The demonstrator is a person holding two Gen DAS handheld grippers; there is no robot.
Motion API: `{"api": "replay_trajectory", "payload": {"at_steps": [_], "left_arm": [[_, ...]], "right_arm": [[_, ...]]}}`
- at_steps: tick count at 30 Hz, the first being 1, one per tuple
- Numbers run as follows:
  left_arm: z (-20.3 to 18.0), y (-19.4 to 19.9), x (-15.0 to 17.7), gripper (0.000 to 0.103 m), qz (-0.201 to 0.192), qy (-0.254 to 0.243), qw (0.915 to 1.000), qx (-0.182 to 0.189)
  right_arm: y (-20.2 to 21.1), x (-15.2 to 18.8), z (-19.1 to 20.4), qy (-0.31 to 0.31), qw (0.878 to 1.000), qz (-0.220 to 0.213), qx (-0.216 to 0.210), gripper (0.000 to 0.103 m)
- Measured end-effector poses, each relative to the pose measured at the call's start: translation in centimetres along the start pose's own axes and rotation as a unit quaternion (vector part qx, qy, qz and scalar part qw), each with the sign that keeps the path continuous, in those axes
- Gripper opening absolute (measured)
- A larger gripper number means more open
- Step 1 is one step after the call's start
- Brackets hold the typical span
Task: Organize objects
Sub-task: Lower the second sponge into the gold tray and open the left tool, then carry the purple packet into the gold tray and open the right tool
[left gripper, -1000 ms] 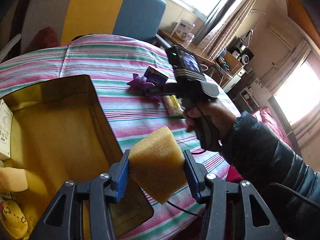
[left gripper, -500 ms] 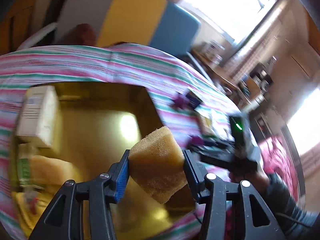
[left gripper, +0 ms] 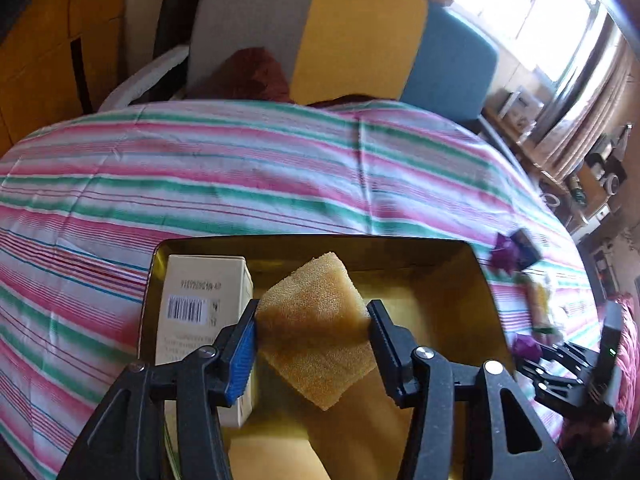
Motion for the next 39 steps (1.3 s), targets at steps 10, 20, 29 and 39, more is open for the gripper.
{"api": "replay_trajectory", "payload": {"at_steps": [10, 20, 29, 39], "left_arm": [[1.1, 0.6, -0.8, 0.071, -0.009, 0.013, 0.9999, -0.002], [2.3, 6.8, 1.9, 0.073, -0.071, 0.011, 0.9972, -0.023], [3.6, 11.3, 8.1, 0.073, -0.119, -0.002, 0.991, -0.062], [4.7, 12.7, 9.6, 0.073, -0.134, 0.002, 0.9887, -0.068]], "right_arm": [[-0.7, -0.2, 0.0, 0.0, 1.0, 0.003, -0.006, 0.043], [-1.1, -0.5, 0.0, 0.007, 1.0, 0.001, 0.002, 0.044], [-0.6, -0.5, 0.2, 0.001, 1.0, 0.002, 0.017, 0.043], [4.5, -4.1, 2.2, -0.014, 0.998, -0.062, 0.019, 0.043]]}}
Point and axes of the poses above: each gripper's, at about its wrist camera, not at the fingertips, and y roughly against the way its jaws point, z to its left, x to its underside, the point moved 4 cm from there along -y, roughly the way its jaws point, and after that the axes turned 14 degrees about y, right-handed, at the moved point
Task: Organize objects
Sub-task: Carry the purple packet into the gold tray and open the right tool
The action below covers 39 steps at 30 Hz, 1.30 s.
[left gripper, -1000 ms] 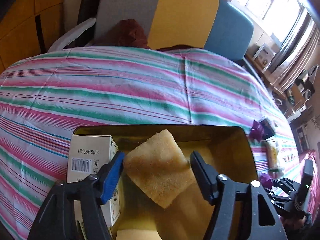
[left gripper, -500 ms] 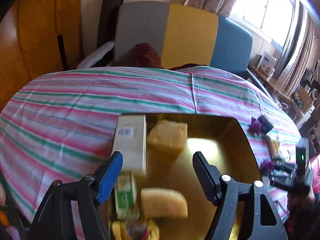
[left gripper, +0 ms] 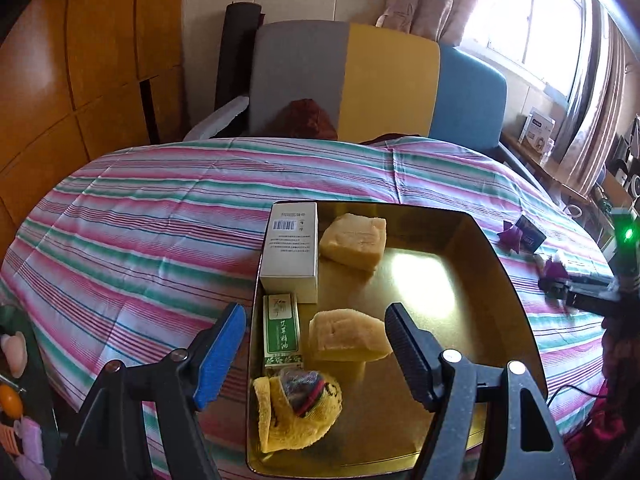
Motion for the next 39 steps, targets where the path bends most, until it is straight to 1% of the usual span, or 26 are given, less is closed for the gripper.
{"api": "replay_trajectory", "payload": {"at_steps": [3, 5, 9, 13, 16, 18, 20, 23, 25, 26, 27, 29, 33, 39], "left_arm": [[0.6, 0.0, 0.1, 0.073, 0.002, 0.005, 1.0, 0.001], [0.9, 0.1, 0.3, 0.073, 0.002, 0.008, 1.0, 0.0], [1.8, 0.2, 0.4, 0.073, 0.003, 0.015, 0.9999, -0.003], [2.8, 0.3, 0.6, 0.073, 0.002, 0.021, 0.9997, -0.01], [3.6, 0.2, 0.7, 0.073, 0.004, 0.027, 0.9995, -0.013], [4.0, 0.3, 0.8, 0.073, 0.002, 0.03, 0.9994, -0.014], [4.5, 0.3, 0.8, 0.073, -0.001, 0.031, 0.9993, -0.019], [5.0, 0.2, 0.9, 0.073, -0.001, 0.034, 0.9992, -0.022], [5.4, 0.2, 0.9, 0.073, -0.001, 0.039, 0.999, -0.023], [5.5, 0.2, 0.9, 0.073, -0.001, 0.041, 0.9989, -0.023], [5.6, 0.2, 0.9, 0.073, -0.001, 0.042, 0.9988, -0.023], [5.7, 0.2, 0.9, 0.073, -0.002, 0.044, 0.9988, -0.023], [5.6, 0.3, 1.0, 0.073, -0.003, 0.046, 0.9987, -0.022], [5.1, 0.9, 1.1, 0.073, -0.006, 0.041, 0.9989, -0.02]], "right_arm": [[1.1, -2.6, 2.7, 0.02, 0.999, -0.023, -0.022, 0.043], [1.4, -4.2, 5.0, 0.033, 0.998, -0.034, -0.044, 0.043], [1.0, -6.8, 9.8, 0.049, 0.995, -0.039, -0.083, 0.043], [-1.0, -8.9, 14.8, 0.062, 0.991, -0.026, -0.112, 0.043], [-3.4, -10.2, 18.3, 0.076, 0.99, -0.008, -0.119, 0.043], [-5.1, -10.6, 20.4, 0.086, 0.987, 0.011, -0.132, 0.044], [-6.5, -10.7, 21.8, 0.089, 0.986, 0.02, -0.137, 0.045], [-7.7, -10.6, 22.6, 0.083, 0.986, 0.03, -0.142, 0.05], [-7.8, -10.5, 22.8, 0.082, 0.985, 0.026, -0.148, 0.055], [-7.6, -10.5, 22.8, 0.081, 0.985, 0.023, -0.148, 0.061], [-7.6, -10.3, 22.6, 0.08, 0.986, 0.019, -0.147, 0.063], [-7.1, -10.4, 22.2, 0.076, 0.986, 0.011, -0.146, 0.064], [-5.9, -10.2, 21.5, 0.068, 0.988, -0.005, -0.139, 0.073], [-3.7, -9.7, 20.4, 0.056, 0.99, -0.03, -0.128, 0.084]]}}
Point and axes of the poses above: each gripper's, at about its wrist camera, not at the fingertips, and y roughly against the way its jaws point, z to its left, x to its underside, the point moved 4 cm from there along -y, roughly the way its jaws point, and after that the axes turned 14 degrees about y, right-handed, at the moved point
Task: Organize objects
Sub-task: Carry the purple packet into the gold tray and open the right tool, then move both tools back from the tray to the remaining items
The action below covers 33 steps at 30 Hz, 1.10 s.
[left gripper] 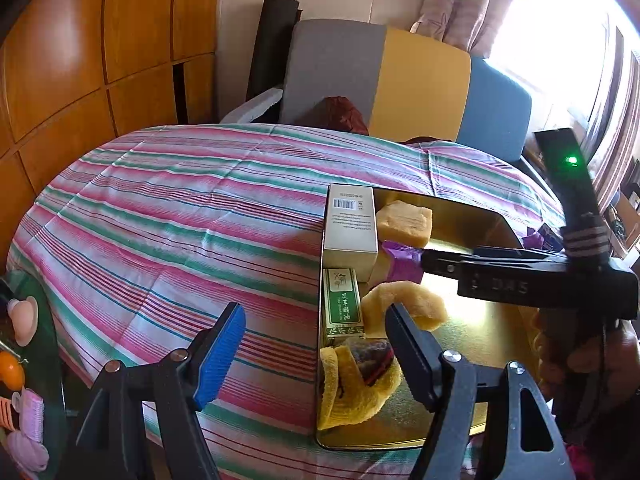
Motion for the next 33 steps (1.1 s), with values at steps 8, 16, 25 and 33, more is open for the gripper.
{"api": "replay_trajectory", "payload": {"at_steps": [8, 16, 25, 33], "left_arm": [[-0.9, 0.7, 0.3, 0.073, -0.003, -0.013, 0.9999, 0.003], [-2.4, 1.4, 0.5, 0.073, -0.001, -0.022, 0.9994, 0.028], [-6.1, 0.7, 0.8, 0.072, 0.042, -0.038, 0.9957, 0.074], [-12.5, 0.7, 1.1, 0.072, 0.07, -0.088, 0.9846, 0.133]], "right_arm": [[3.3, 1.5, -0.7, 0.003, 0.999, -0.027, 0.027, 0.092], [6.7, 3.7, -2.6, 0.001, 0.998, -0.046, 0.051, 0.103], [11.4, 8.7, -11.1, -0.066, 0.991, -0.039, 0.113, 0.103], [15.7, 15.1, -24.0, -0.206, 0.957, -0.024, 0.202, 0.103]]}}
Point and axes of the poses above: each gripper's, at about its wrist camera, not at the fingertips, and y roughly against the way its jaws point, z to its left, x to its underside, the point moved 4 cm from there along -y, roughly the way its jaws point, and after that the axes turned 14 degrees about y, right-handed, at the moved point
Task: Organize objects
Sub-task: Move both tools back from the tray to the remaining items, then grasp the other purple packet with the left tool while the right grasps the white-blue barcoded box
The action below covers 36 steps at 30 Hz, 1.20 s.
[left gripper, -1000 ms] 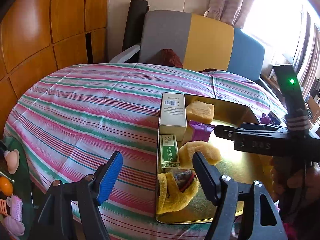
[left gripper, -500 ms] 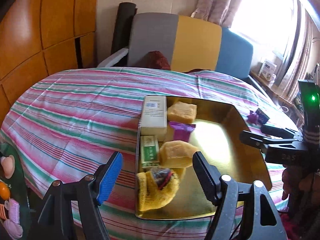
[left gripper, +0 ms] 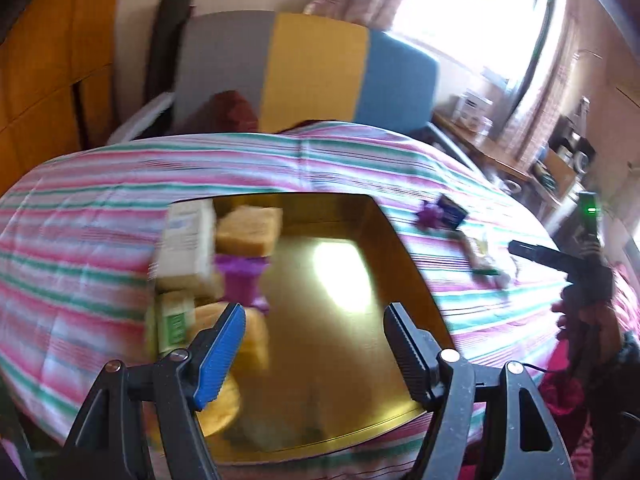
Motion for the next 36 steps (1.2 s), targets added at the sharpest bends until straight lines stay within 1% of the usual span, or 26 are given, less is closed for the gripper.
{"api": "replay_trajectory", "payload": {"at_steps": [2, 4, 5, 7, 9, 11, 13, 18, 19, 23, 29, 33, 36], "left_arm": [[-2.0, -0.7, -0.4, 0.072, 0.007, -0.016, 0.9998, 0.009], [-4.1, -1.4, -0.8, 0.071, 0.013, -0.034, 0.9992, 0.016], [-5.1, -1.8, -1.0, 0.07, 0.016, -0.044, 0.9987, 0.02], [-7.4, -3.2, -1.7, 0.065, 0.026, -0.061, 0.9974, 0.026], [-9.2, -4.5, -2.2, 0.064, 0.035, -0.076, 0.9959, 0.033], [-11.3, -6.4, -2.8, 0.062, 0.047, -0.092, 0.9938, 0.041], [-13.2, -8.5, -3.3, 0.059, 0.06, -0.109, 0.9913, 0.043], [-16.8, -13.9, -4.3, 0.059, 0.097, -0.141, 0.9845, 0.04], [-17.5, -15.3, -4.5, 0.059, 0.105, -0.146, 0.983, 0.034], [-19.5, -19.5, -5.2, 0.059, 0.128, -0.158, 0.9789, 0.024], [-22.1, -25.4, -5.6, 0.059, 0.15, -0.194, 0.9695, 0.001], [-23.2, -28.3, -5.6, 0.059, 0.164, -0.21, 0.9638, -0.009], [-23.6, -30.4, -5.6, 0.059, 0.176, -0.21, 0.9616, -0.013]], "right_arm": [[-0.7, 0.6, -3.6, -0.042, 0.999, 0.005, 0.022, 0.103], [-1.0, 1.7, -6.6, -0.091, 0.995, 0.003, 0.038, 0.103], [-1.2, 2.3, -7.9, -0.124, 0.992, 0.0, 0.037, 0.103], [-1.5, 3.0, -9.7, -0.175, 0.984, 0.005, 0.026, 0.103], [-1.2, 3.0, -10.6, -0.197, 0.98, -0.004, 0.022, 0.103], [-0.8, 2.7, -10.5, -0.193, 0.981, -0.013, 0.023, 0.103], [-0.8, 2.7, -10.1, -0.19, 0.982, -0.012, 0.017, 0.103], [-1.0, 2.5, -9.3, -0.18, 0.984, -0.009, 0.003, 0.103], [-1.0, 2.6, -9.3, -0.18, 0.984, -0.007, -0.002, 0.103], [-1.2, 2.5, -8.9, -0.173, 0.985, -0.003, -0.013, 0.103], [-1.1, 2.4, -8.7, -0.174, 0.984, -0.005, -0.025, 0.103], [-1.1, 2.4, -8.7, -0.178, 0.983, -0.006, -0.034, 0.103], [-1.1, 2.3, -8.6, -0.176, 0.984, -0.008, -0.037, 0.103]]}}
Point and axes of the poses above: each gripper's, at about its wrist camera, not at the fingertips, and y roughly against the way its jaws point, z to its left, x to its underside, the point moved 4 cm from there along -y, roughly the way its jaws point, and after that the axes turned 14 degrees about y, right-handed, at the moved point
